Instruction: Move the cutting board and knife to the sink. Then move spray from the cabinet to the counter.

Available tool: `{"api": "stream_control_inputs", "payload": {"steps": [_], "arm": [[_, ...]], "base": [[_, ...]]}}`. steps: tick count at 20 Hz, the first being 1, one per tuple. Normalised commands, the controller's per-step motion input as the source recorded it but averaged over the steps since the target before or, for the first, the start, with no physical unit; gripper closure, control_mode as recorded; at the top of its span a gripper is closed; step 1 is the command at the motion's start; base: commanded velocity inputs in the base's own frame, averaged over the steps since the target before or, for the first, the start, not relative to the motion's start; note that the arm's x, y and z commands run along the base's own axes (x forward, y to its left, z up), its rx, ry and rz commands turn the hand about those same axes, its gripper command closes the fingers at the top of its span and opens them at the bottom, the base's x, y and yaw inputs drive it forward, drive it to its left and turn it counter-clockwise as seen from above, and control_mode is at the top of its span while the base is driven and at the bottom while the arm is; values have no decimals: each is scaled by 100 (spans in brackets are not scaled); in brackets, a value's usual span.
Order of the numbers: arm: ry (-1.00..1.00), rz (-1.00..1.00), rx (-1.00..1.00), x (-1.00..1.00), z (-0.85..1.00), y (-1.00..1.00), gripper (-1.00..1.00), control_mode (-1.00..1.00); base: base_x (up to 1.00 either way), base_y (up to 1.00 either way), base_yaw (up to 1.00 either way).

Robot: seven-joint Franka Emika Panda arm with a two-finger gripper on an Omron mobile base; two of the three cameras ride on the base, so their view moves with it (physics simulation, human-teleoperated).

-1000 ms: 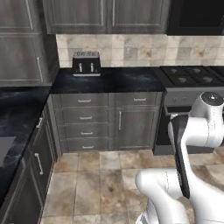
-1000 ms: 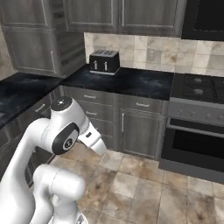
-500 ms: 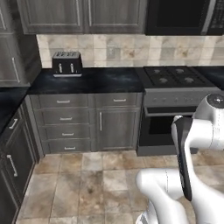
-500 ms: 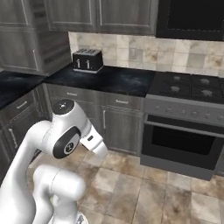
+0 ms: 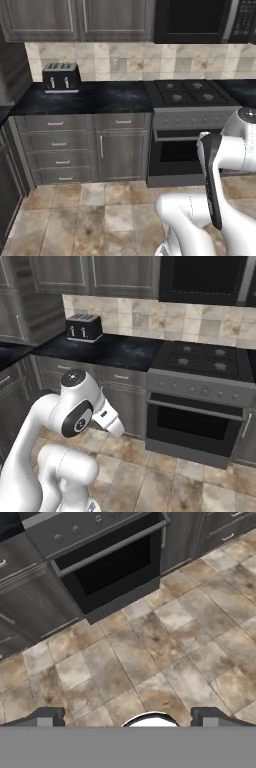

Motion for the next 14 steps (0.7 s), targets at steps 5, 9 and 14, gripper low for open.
{"api": "stream_control_inputs", "payload": {"steps": [5,9,14], "arm": [[0,0,0,0,0,0,-100,100],[0,0,0,0,0,0,-100,100],[0,0,0,0,0,0,-100,100]], "base": [[57,-45,2],[40,-55,4],[20,-70,0]]}}
